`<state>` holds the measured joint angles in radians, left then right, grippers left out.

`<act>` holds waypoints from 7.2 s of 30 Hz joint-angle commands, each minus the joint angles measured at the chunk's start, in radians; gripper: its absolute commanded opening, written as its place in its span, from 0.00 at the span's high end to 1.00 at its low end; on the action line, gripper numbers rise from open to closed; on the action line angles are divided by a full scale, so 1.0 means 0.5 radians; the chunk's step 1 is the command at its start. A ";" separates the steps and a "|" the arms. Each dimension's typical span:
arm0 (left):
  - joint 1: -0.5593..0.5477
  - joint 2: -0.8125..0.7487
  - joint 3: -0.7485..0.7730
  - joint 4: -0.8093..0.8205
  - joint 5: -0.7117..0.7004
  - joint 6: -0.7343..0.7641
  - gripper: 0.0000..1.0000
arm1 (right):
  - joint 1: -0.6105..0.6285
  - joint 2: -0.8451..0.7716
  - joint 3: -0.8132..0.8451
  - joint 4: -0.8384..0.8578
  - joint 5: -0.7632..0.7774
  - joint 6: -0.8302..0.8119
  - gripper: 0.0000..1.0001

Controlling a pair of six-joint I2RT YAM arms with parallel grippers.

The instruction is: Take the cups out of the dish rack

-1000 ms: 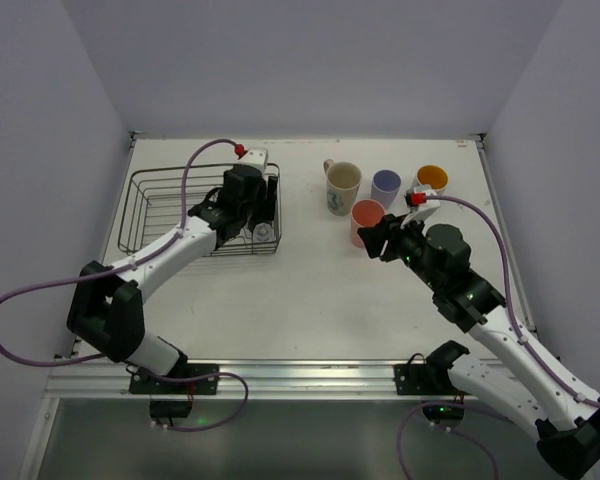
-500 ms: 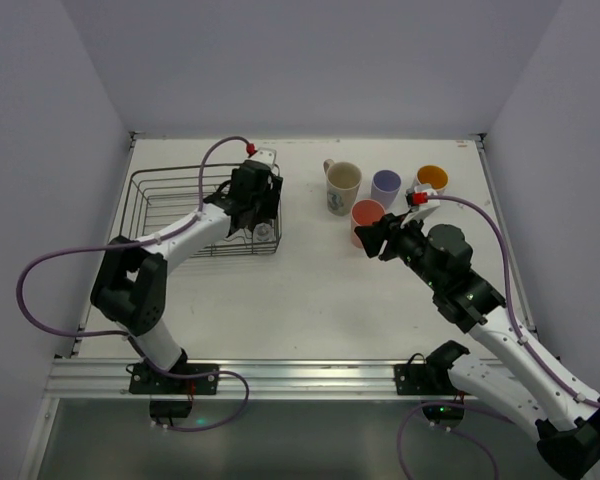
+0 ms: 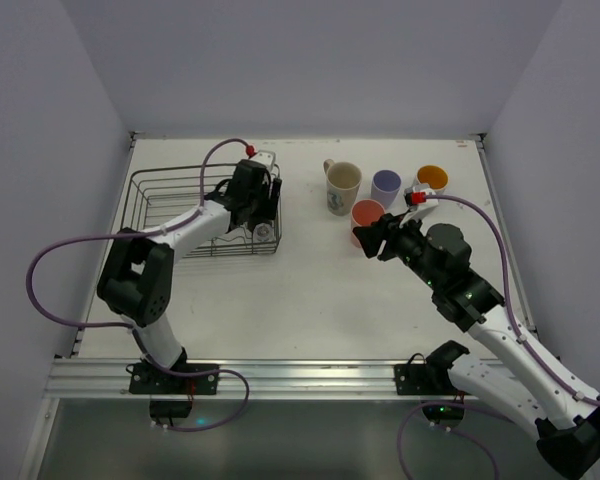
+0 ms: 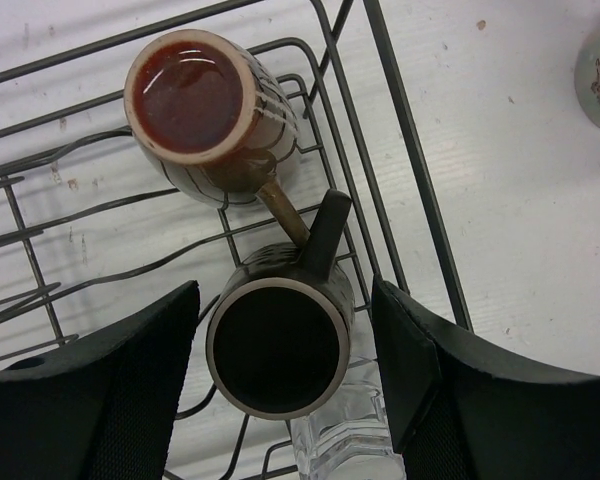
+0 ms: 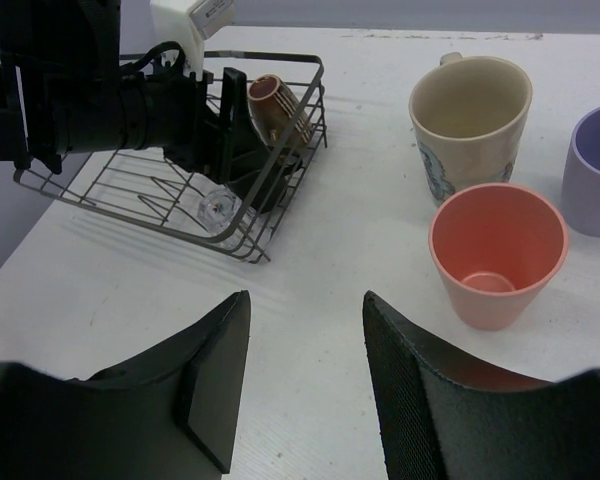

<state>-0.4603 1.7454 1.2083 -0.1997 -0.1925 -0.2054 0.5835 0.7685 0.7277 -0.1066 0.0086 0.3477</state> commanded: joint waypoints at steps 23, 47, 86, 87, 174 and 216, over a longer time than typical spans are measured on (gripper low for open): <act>0.046 -0.220 0.231 0.013 -0.090 -0.009 0.83 | 0.005 0.092 0.155 0.103 -0.253 0.148 0.34; 0.046 -1.297 -0.401 0.456 0.697 -0.613 0.91 | 0.125 0.767 0.054 1.385 -0.855 0.931 0.29; -0.061 -1.769 -0.754 0.776 0.935 -0.953 0.00 | 0.192 0.572 0.045 1.273 -0.766 0.815 1.00; -0.061 -1.782 -0.736 0.713 0.898 -0.900 0.00 | 0.186 0.528 0.048 1.056 -0.723 0.759 1.00; 0.015 0.062 0.311 0.074 -0.201 -0.126 0.31 | -0.762 -0.086 -0.213 0.100 -0.290 0.271 0.75; 0.089 -0.217 0.397 -0.095 -0.164 -0.178 0.97 | -0.655 -0.080 -0.271 0.510 -0.818 0.670 0.55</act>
<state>-0.4255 1.7374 1.4006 -0.2752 -0.2817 -0.2737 0.2241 0.7334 0.6041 0.0196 -0.3225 0.6003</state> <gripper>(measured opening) 0.568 0.433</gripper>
